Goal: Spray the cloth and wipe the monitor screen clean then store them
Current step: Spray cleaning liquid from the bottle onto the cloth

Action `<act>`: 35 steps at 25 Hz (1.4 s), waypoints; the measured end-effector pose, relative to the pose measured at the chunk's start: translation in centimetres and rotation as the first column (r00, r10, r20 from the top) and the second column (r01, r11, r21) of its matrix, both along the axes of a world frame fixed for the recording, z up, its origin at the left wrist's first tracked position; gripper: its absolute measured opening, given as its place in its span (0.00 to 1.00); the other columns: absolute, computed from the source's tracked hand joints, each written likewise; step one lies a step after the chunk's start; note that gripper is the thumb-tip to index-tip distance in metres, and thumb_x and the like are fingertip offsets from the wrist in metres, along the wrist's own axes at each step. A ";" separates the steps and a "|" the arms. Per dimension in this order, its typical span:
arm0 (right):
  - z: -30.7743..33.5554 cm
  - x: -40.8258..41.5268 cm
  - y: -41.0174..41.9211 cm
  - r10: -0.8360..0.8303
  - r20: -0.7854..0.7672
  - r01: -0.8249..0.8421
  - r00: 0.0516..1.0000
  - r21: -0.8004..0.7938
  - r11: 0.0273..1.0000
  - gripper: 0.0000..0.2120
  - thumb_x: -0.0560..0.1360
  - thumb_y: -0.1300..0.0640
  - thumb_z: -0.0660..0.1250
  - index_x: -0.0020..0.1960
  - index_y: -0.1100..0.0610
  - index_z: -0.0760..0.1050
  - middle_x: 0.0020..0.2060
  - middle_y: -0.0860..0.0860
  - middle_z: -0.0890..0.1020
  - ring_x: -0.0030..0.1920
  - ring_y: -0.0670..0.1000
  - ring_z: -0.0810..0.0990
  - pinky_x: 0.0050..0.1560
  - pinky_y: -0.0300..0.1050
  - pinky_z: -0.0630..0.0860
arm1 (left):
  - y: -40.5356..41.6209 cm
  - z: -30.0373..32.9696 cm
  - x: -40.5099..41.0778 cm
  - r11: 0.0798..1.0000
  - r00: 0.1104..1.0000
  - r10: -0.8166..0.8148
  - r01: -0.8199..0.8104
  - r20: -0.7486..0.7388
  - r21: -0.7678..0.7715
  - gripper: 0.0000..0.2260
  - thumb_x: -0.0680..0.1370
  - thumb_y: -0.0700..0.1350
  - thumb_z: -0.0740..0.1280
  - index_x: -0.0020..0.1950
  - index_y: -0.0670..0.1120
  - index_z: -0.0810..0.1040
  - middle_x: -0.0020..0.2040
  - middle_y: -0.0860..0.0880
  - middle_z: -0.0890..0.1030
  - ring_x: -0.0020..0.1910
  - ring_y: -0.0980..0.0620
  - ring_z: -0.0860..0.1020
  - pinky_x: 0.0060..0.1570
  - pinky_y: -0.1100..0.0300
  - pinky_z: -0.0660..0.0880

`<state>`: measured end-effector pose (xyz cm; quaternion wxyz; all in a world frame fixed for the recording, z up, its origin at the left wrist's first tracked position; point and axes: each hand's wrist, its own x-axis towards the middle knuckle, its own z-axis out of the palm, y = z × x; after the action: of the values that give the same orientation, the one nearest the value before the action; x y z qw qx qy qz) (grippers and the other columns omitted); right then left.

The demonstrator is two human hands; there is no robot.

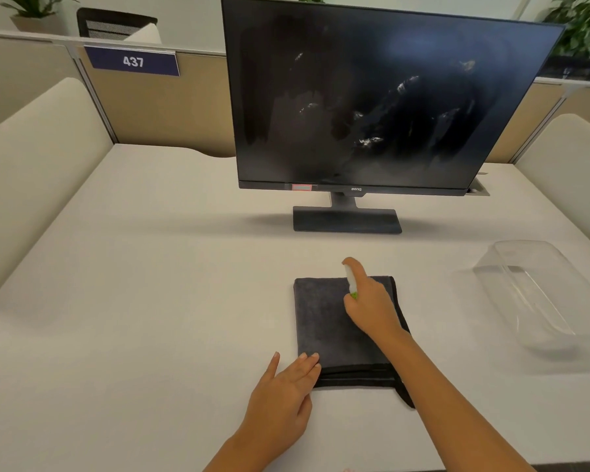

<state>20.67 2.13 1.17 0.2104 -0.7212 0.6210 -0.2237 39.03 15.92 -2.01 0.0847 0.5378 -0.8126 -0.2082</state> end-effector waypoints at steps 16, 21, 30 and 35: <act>-0.6 -0.6 2.9 0.198 -0.077 -0.189 0.977 0.109 0.976 0.29 0.75 0.62 0.61 0.71 0.44 0.59 0.39 0.46 0.74 0.35 0.43 0.73 0.33 0.34 0.66 | 0.0 -0.9 0.1 1.000 0.999 -0.001 0.001 -0.034 0.003 0.26 0.79 0.44 0.50 0.76 0.56 0.50 0.76 0.61 0.47 0.75 0.62 0.45 0.70 0.62 0.38; 0.1 0.9 2.5 0.287 -0.121 -0.277 0.950 0.095 0.956 0.27 0.75 0.62 0.61 0.71 0.47 0.59 0.41 0.47 0.74 0.36 0.45 0.73 0.33 0.35 0.67 | 0.0 -0.9 0.1 1.000 1.000 0.002 -0.002 -0.030 0.001 0.25 0.80 0.45 0.51 0.76 0.57 0.50 0.76 0.61 0.47 0.75 0.62 0.46 0.70 0.62 0.37; 0.7 1.5 0.0 0.127 -0.106 -0.122 0.986 0.052 0.991 0.25 0.77 0.62 0.61 0.71 0.49 0.59 0.45 0.54 0.80 0.39 0.48 0.77 0.41 0.42 0.78 | 0.2 -0.4 0.1 1.000 1.000 0.013 -0.014 -0.026 -0.011 0.24 0.80 0.46 0.51 0.76 0.56 0.51 0.77 0.60 0.49 0.75 0.61 0.48 0.69 0.61 0.36; 0.5 -0.2 0.4 0.106 -0.066 -0.101 0.992 0.073 0.992 0.27 0.77 0.64 0.61 0.73 0.49 0.58 0.41 0.51 0.77 0.38 0.47 0.77 0.39 0.38 0.75 | 0.3 -0.2 -0.1 0.999 1.000 0.025 -0.025 -0.015 -0.045 0.23 0.80 0.46 0.51 0.76 0.56 0.53 0.77 0.60 0.52 0.75 0.62 0.49 0.70 0.61 0.36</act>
<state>20.50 2.55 1.70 0.2251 -0.7519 0.5972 -0.1655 38.89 16.21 -2.18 0.1053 0.5443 -0.8097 -0.1926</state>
